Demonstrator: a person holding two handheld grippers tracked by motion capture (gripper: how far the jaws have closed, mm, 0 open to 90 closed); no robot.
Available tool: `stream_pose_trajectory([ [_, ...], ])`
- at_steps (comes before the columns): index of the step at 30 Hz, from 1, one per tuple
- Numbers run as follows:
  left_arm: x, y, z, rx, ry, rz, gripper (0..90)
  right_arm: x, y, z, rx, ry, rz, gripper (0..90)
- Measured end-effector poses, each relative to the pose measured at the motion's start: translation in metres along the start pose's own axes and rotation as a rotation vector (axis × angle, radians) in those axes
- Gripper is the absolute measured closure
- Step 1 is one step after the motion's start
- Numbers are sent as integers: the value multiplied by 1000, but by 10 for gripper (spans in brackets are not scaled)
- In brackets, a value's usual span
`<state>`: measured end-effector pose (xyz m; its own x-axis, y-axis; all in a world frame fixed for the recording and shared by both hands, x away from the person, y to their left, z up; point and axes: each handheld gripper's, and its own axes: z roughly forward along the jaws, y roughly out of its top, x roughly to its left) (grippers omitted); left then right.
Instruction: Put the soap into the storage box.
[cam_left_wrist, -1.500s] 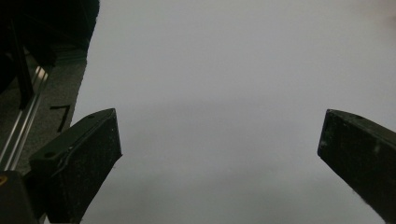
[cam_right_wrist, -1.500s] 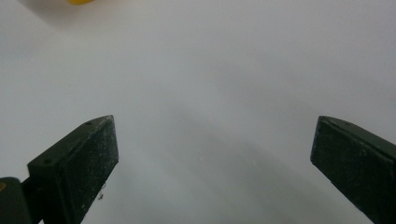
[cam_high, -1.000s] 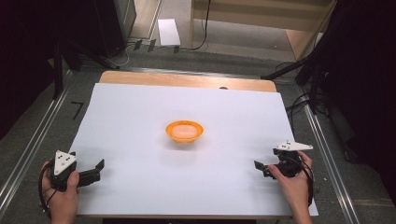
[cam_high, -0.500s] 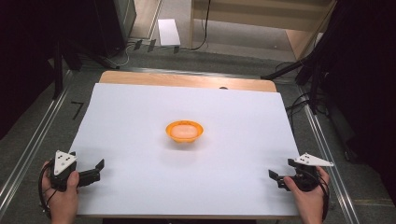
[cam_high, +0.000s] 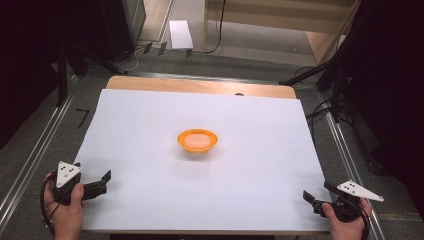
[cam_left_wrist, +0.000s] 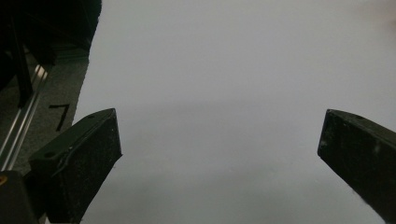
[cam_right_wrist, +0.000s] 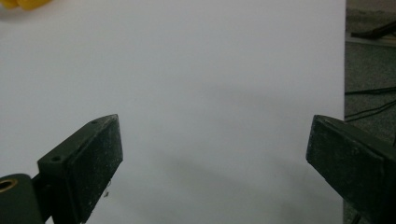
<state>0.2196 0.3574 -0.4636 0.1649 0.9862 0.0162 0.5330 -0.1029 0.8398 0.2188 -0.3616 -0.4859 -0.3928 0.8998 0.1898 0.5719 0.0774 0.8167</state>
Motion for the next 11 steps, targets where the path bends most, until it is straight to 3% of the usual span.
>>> stream_pose_trajectory([
  [6, 0, 0, 0, -1, -1, 1, 0, 0, -5, -1, -56, -32, 12, 63],
  [11, 0, 0, 0, -2, -1, 3, 0, -1, -7, -1, -64, -39, 22, 70],
])
